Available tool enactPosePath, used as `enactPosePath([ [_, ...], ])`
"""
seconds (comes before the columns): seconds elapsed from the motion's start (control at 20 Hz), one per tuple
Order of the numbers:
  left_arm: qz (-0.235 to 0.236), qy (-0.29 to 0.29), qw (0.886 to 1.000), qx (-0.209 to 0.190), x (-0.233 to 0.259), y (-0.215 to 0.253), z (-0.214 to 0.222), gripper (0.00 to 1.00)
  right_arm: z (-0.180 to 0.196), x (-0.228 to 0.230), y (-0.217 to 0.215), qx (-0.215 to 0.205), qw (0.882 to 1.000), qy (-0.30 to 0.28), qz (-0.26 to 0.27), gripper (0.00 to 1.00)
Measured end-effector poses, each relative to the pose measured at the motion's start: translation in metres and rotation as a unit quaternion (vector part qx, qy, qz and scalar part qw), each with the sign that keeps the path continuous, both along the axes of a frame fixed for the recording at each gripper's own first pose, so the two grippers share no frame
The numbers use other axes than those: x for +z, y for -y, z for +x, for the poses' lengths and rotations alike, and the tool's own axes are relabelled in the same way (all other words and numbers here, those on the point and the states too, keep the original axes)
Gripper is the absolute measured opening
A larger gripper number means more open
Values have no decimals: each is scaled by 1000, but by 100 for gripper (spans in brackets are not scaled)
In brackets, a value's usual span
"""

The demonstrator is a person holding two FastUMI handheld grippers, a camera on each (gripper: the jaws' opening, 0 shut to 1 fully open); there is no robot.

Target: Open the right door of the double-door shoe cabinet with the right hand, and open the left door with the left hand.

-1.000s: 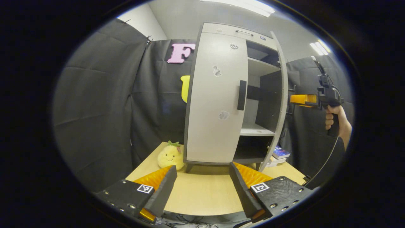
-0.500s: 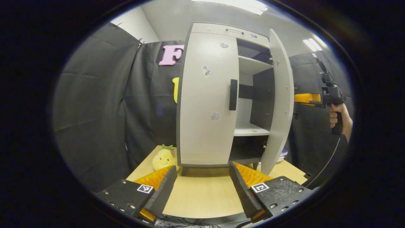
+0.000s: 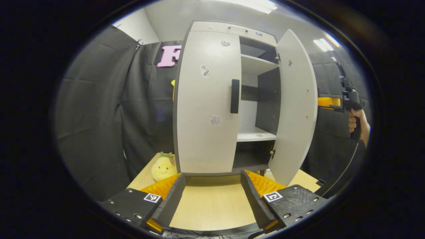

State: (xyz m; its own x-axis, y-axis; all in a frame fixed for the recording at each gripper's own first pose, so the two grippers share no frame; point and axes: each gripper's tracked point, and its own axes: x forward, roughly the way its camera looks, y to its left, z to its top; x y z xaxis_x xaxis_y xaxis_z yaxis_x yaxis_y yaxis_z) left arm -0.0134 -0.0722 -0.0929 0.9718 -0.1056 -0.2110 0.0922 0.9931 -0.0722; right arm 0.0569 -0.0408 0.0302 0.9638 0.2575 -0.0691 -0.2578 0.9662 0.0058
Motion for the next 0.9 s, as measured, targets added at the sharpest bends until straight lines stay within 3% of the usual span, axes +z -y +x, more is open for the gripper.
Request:
enactPosePath([
  [0.2,-23,-7,1000,-20,-2,18,11,95,10,5,54,-33,999,10,-2,0],
  [0.25,-28,-9,999,-22,-1,21,13,95,10,6,58,-17,1000,5,9,4],
  [0.35,-27,-11,999,-28,0,24,18,95,7,4,45,16,999,-10,41,4],
  [0.55,-30,-15,999,-38,-1,34,21,95,7,4,52,-1,999,2,43,0],
  [0.6,-34,-17,998,-40,-1,36,23,95,7,3,50,1,999,0,47,4],
  [0.75,-35,-18,998,-46,-2,33,28,95,5,2,50,-13,998,0,54,0],
  [0.85,-26,-17,998,-50,-4,31,31,95,3,2,52,-15,998,-4,66,4],
  [0.9,-23,-16,998,-51,-4,28,34,95,2,2,54,-21,998,-7,65,0],
])
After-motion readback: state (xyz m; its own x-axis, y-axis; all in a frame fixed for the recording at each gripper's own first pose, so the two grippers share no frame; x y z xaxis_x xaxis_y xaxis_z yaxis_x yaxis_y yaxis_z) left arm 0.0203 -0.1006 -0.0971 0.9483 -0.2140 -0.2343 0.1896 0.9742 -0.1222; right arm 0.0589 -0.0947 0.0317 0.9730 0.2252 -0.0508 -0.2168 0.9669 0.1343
